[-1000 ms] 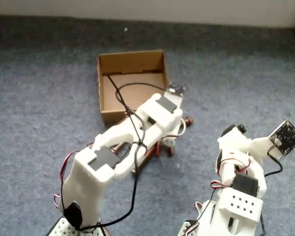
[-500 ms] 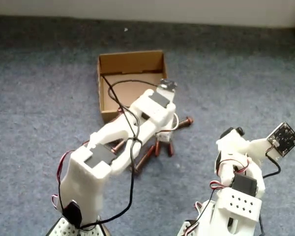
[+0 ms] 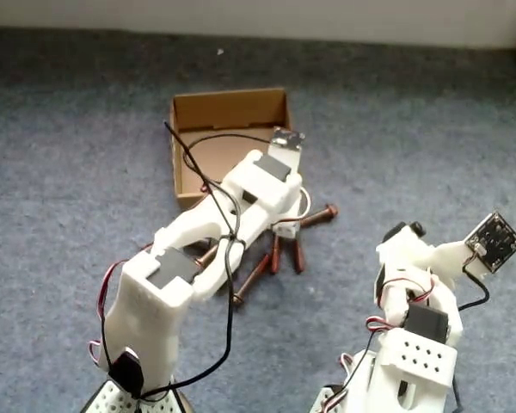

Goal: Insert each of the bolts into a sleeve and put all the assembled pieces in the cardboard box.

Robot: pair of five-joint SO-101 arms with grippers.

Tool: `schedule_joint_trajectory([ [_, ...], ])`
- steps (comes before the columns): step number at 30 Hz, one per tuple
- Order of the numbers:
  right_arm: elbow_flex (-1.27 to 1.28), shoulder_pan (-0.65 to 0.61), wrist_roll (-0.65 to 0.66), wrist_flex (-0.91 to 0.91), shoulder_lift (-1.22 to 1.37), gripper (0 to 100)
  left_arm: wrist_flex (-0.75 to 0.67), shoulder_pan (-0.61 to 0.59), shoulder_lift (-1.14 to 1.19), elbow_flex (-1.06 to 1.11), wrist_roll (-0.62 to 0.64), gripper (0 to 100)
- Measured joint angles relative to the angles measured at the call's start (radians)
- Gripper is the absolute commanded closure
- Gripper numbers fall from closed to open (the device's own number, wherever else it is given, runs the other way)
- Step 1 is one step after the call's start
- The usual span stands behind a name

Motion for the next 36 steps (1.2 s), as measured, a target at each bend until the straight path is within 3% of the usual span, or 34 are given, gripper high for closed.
schedule_joint_trajectory([
  [7,0.0,-0.005,0.0,0.0,0.0,99.3,-0.038,0.0,0.0,0.0,-0.003,93],
  [11,0.0,-0.005,0.0,0.0,0.0,99.3,-0.043,0.0,0.0,0.0,-0.08,99],
  [21,0.0,-0.005,0.0,0.0,0.0,99.1,-0.021,0.028,-0.031,0.0,-0.104,99],
  [29,0.0,-0.061,0.035,0.032,0.0,99.3,0.057,0.031,-0.341,0.121,-0.158,100],
  [36,-0.032,-0.081,0.046,0.064,0.0,99.3,-0.006,0.031,-0.713,0.402,-0.21,100],
])
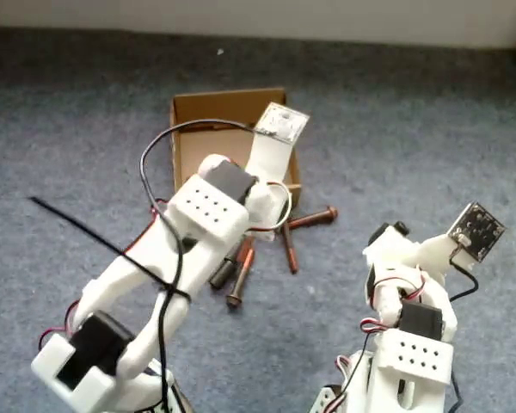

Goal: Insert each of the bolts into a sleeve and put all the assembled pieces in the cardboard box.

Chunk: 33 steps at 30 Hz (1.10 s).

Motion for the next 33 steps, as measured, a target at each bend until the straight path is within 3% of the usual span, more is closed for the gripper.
schedule_joint_trajectory([
  [6,-0.075,-0.083,0.006,0.104,0.0,99.3,-0.141,-0.009,-0.347,0.293,-0.061,100],
  [9,-0.121,-0.161,0.069,0.172,-0.002,99.3,-0.203,-0.058,-0.497,0.416,-0.071,100],
  [17,-0.147,-0.364,0.129,0.235,-0.018,99.3,-0.307,-0.158,-0.779,0.615,-0.072,100],
  [23,-0.147,-0.528,0.204,0.275,-0.233,99.4,-0.399,-0.183,-0.951,0.77,-0.072,100],
  [33,0.06,-0.566,0.318,0.164,-0.493,99.4,-0.474,-0.201,-1.277,0.942,-0.072,100],
])
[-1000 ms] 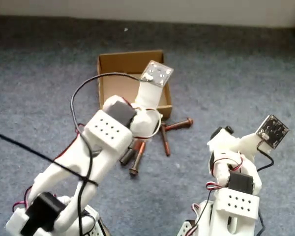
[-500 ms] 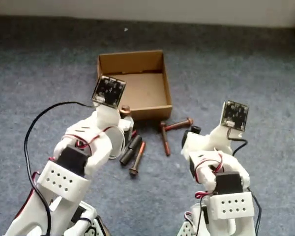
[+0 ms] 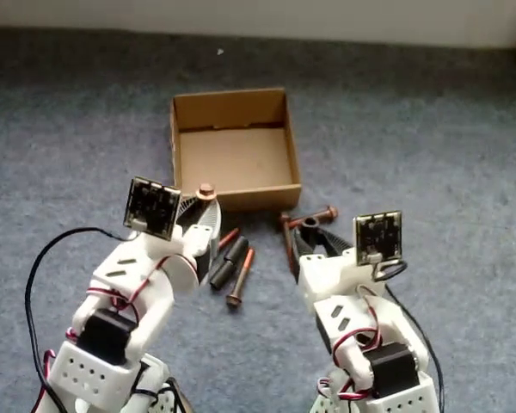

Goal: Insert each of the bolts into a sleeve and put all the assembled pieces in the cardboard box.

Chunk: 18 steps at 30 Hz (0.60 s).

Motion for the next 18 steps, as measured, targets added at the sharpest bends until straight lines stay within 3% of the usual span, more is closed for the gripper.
schedule_joint_trajectory([
  [9,0.117,-0.253,0.135,-0.066,-0.103,99.4,-0.121,-0.1,-0.258,0.163,0.0,99],
  [18,0.293,-0.331,0.147,-0.241,-0.101,99.4,-0.196,-0.127,-0.376,0.239,0.0,99],
])
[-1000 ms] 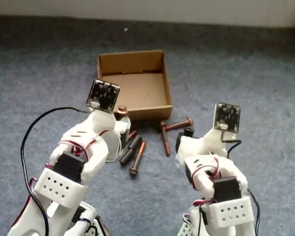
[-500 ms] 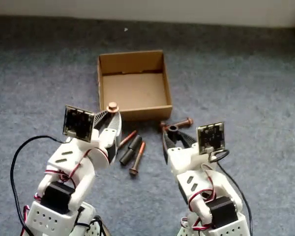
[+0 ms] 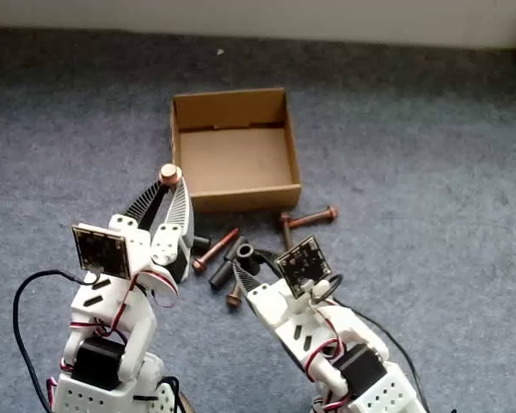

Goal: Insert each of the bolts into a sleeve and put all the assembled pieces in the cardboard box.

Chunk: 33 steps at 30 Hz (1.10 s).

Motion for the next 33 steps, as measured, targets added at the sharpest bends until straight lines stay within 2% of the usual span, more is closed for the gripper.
schedule_joint_trajectory([
  [12,0.023,-0.005,0.0,-0.212,0.0,99.4,-0.003,0.021,0.0,-0.026,0.089,99],
  [22,0.023,-0.005,0.0,-0.224,0.0,99.4,-0.003,0.109,-0.002,-0.112,0.089,99],
  [28,0.023,-0.005,0.0,-0.224,0.0,99.4,0.008,0.206,-0.002,-0.121,0.089,99],
  [33,0.023,-0.005,0.0,-0.224,0.0,99.4,0.009,0.267,-0.002,-0.121,0.028,99],
])
